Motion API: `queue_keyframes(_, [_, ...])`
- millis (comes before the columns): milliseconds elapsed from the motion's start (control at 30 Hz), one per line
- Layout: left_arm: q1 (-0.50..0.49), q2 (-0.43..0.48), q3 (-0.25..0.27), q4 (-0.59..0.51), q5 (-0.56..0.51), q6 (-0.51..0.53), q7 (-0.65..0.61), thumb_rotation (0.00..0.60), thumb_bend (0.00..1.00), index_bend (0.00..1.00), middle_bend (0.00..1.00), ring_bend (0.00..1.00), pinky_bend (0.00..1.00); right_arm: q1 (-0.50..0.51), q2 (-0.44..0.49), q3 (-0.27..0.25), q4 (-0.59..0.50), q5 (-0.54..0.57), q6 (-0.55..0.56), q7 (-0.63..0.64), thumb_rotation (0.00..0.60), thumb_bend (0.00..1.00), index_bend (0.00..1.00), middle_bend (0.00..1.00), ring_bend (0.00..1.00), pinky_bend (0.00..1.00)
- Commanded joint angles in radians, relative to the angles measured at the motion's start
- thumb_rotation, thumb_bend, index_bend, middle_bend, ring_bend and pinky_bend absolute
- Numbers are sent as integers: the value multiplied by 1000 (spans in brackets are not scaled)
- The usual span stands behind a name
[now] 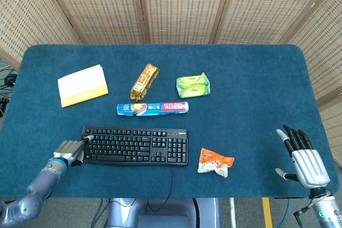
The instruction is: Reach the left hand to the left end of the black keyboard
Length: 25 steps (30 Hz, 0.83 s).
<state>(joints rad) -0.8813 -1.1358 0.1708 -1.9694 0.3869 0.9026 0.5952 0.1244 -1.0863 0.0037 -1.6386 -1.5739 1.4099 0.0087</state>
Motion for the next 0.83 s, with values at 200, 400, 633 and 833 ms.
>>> queue_keyframes(200, [67, 74, -40, -100, 192, 139, -78, 600, 697, 0, 606, 596, 388, 0, -1, 1, 2, 2, -1, 0, 600, 46, 0, 0, 0, 0])
queue_keyframes(400, [219, 84, -41, -129, 502, 381, -171, 600, 329, 0, 94, 191, 227, 0, -1, 2, 3, 4, -1, 0, 600, 46, 0, 0, 0, 0])
queue_keyframes(633, [436, -37, 17, 87, 868, 657, -242, 600, 15, 0, 0, 0, 0, 0, -3, 2, 4, 6, -1, -9, 600, 46, 0, 0, 0, 0])
queue_keyframes(833, [547, -135, 24, 267, 952, 749, -235, 600, 0, 0, 0, 0, 0, 3, -10, 3, 1, 7, -6, -25, 600, 44, 0, 0, 0, 0])
